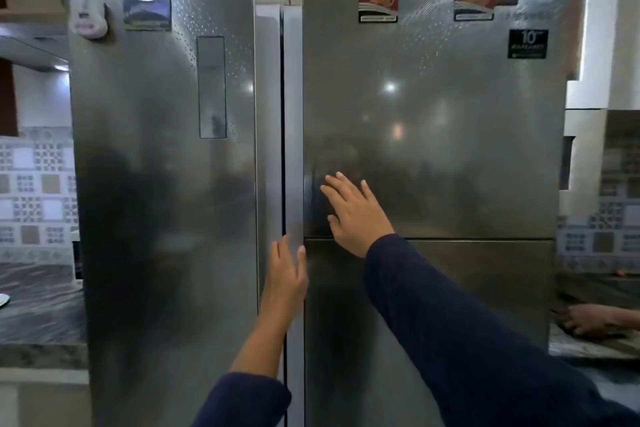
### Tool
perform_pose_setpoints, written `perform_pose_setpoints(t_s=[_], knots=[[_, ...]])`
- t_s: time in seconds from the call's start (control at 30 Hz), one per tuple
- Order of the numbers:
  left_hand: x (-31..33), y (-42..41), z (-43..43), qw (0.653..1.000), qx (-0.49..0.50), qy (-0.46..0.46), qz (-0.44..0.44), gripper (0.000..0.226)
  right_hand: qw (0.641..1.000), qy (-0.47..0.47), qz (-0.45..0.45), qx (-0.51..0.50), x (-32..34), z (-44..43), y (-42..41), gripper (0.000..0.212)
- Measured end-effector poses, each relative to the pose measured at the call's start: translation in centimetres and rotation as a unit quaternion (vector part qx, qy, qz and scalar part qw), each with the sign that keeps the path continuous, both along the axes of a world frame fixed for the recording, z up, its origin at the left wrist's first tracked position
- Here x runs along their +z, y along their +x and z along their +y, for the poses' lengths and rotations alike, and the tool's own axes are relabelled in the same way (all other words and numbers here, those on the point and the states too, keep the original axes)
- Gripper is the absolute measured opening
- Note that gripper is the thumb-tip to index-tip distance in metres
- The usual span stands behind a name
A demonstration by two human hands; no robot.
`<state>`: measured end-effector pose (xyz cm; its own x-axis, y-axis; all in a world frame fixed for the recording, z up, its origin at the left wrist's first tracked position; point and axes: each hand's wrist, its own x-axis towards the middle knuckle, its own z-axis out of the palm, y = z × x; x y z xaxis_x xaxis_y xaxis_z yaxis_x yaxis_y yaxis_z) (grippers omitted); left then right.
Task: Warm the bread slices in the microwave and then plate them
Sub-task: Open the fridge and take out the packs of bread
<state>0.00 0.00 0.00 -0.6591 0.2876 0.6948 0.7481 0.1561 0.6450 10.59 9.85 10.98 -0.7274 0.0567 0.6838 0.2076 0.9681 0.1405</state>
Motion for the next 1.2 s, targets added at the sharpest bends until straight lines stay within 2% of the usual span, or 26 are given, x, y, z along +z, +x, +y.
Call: perform_pose_setpoints(t_s=[0.13, 0.2, 0.3, 0.37, 0.6, 0.73, 0.87, 1.0, 1.13, 1.2], knots=[[-5.9, -2.4, 1.7, 0.993, -0.071, -0.057, -0.077, 0.025, 0.993, 0.091, -0.077, 0.023, -1.9, -0.7, -4.7, 0.055], [-8.3, -3.1, 2.4, 0.987, -0.092, -0.056, -0.121, 0.022, 0.982, 0.144, -0.118, 0.005, -3.2, -0.4, -6.1, 0.053], [-9.8, -3.7, 3.0, 0.981, -0.119, -0.049, -0.148, 0.022, 0.950, 0.257, -0.171, -0.051, -4.8, -0.2, -6.9, 0.048], [-10.6, -3.7, 3.3, 0.976, -0.142, -0.038, -0.159, 0.026, 0.928, 0.299, -0.205, -0.089, -5.6, -0.4, -7.4, 0.045], [-11.2, -4.5, 3.1, 0.962, -0.169, -0.071, -0.204, 0.038, 0.913, 0.289, -0.232, -0.170, -6.9, -2.5, -8.3, 0.042], [-10.7, -4.2, 2.8, 0.953, -0.173, -0.082, -0.236, 0.035, 0.905, 0.295, -0.232, -0.198, -7.3, -3.4, -8.3, 0.045], [-10.9, -2.6, 2.4, 0.959, -0.154, -0.051, -0.231, 0.045, 0.919, 0.283, -0.204, -0.182, -7.8, -3.7, -7.3, 0.045], [-11.2, 0.8, 0.6, 0.966, -0.146, -0.006, -0.214, 0.034, 0.934, 0.273, -0.184, -0.138, -8.6, -4.3, -4.8, 0.053], [-11.9, 5.1, -0.9, 0.973, -0.120, 0.047, -0.190, 0.032, 0.947, 0.262, -0.169, -0.082, -8.2, -5.6, -0.6, 0.049], [-12.2, 7.3, -1.8, 0.978, -0.115, 0.044, -0.167, 0.027, 0.946, 0.262, -0.177, -0.071, -8.1, -6.0, 1.9, 0.048]])
